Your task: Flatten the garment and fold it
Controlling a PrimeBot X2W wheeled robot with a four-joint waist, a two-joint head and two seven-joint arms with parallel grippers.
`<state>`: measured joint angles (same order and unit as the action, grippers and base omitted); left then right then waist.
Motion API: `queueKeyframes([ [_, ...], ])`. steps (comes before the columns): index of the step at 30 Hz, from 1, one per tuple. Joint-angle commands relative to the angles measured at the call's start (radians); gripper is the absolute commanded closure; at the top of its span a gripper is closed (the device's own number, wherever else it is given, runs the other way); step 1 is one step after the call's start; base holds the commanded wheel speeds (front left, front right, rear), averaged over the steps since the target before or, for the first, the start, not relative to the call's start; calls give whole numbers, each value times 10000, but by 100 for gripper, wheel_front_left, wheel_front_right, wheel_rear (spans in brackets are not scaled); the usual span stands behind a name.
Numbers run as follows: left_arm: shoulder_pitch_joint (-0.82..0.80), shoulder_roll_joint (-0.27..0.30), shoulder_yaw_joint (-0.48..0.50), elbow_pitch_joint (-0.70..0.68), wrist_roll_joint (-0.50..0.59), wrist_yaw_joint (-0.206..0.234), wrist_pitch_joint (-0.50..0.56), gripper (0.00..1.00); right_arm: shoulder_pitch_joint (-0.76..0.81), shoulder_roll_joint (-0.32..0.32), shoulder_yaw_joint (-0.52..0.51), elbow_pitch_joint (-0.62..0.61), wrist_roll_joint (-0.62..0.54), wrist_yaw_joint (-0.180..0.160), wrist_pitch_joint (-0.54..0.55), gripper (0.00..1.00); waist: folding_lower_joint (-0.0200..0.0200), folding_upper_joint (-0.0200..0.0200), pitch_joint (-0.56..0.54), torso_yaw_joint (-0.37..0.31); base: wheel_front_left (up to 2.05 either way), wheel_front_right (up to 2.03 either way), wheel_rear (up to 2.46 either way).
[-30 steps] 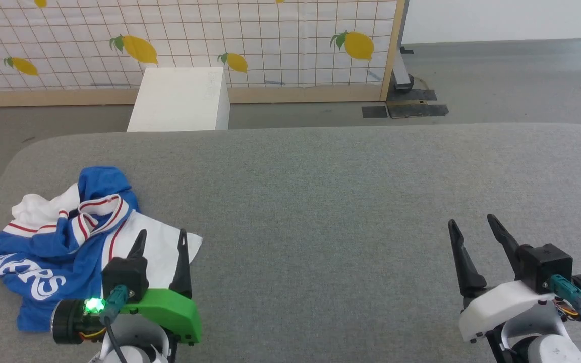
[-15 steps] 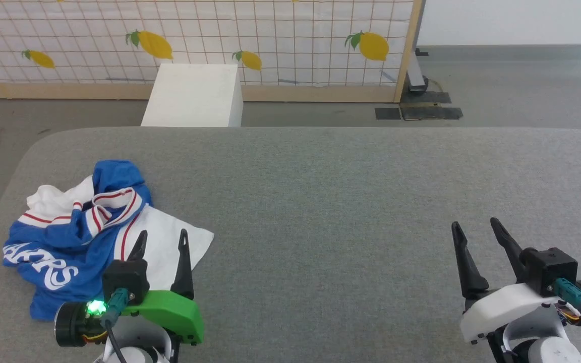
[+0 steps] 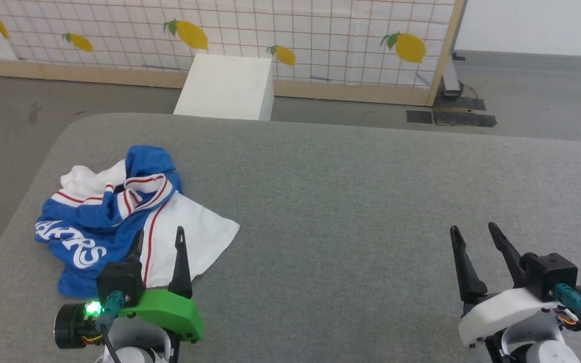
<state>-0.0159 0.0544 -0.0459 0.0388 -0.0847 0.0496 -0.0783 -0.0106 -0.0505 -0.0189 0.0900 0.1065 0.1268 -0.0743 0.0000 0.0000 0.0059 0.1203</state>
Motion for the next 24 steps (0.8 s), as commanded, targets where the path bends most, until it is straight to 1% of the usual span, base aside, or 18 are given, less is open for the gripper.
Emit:
queueKeyframes([
  [1, 26, -14, -38, -5, -92, 99, -104, 0, 163, 1, -6, 76, 117, 13, -134, 0, 0, 0, 34, 215, 0, 0, 0],
  [12, 80, -18, -181, 13, -265, 249, -331, 0, 182, 1, -21, 367, 283, 16, -362, 0, 0, 0, 97, 946, 0, 0, 0],
  [24, 162, -21, -281, 110, -404, 409, -576, 0, 199, 2, 0, 633, 425, 20, -555, 0, 0, 0, 122, 1567, 0, 0, 0],
])
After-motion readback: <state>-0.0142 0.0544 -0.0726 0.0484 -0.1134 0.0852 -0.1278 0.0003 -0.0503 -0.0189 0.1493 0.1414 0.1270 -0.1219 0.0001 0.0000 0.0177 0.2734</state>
